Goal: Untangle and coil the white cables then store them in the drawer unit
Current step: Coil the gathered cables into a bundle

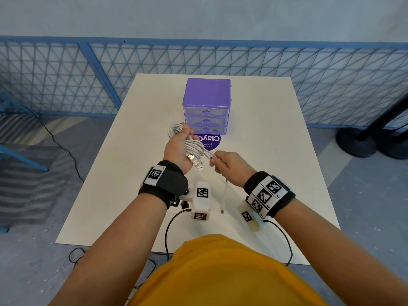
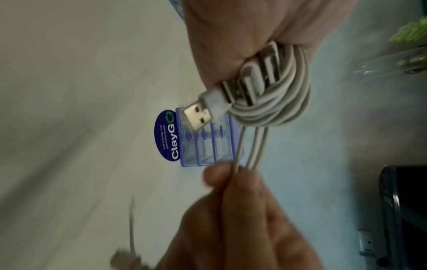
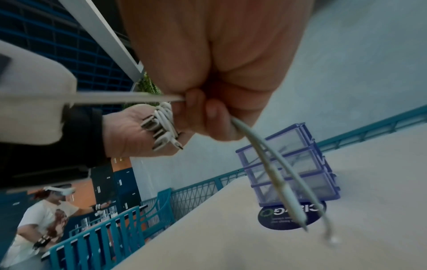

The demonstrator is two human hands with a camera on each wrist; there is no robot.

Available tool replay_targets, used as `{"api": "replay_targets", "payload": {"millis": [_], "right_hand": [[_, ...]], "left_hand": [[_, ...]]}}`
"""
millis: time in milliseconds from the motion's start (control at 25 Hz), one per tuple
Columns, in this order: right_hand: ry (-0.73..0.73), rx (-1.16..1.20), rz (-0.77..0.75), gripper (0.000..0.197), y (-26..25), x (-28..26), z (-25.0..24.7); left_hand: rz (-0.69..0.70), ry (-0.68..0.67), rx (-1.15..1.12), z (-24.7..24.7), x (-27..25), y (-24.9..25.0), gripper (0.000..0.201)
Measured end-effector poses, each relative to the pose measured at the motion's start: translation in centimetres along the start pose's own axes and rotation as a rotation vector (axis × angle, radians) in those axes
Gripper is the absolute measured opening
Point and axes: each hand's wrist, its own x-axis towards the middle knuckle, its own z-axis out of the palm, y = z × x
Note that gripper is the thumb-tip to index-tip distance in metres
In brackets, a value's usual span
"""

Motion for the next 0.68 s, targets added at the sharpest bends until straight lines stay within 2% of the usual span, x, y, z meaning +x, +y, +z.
{"api": "replay_targets", "payload": {"millis": [120, 280, 400, 520, 600, 680], "right_hand": [[-0.048, -0.029, 0.012, 0.021, 1.0, -0.6, -0.5], [-0.066, -0.024, 0.032, 0.018, 2.0, -1.1, -0.7], [-0.084, -0.061, -0.002, 0.018, 2.6, -1.3, -0.9], [-0.022, -0.028, -0.081, 0.021, 2.2, -1.3, -1.6], [0.028, -0.008, -0.152, 0.021, 1.0, -1.1, -2.1], [0.080, -0.011, -0.205, 0.028, -0.3, -0.8, -2.3]], "left_hand": [[0.028, 0.024, -0.020, -0.3, 0.3, 0.7, 0.028], [0.052, 0.036, 0.058, -0.8, 0.6, 1.2, 0.028], [0.159, 0.056, 0.360, -1.5, 1.2, 1.5, 0.024], [0.296, 0.038, 0.675, -1.7, 1.3, 1.3, 0.012], [0.425, -0.011, 0.871, -1.3, 0.8, 1.1, 0.003], [0.499, -0.113, 1.053, -1.0, 0.5, 0.6, 0.007]]}}
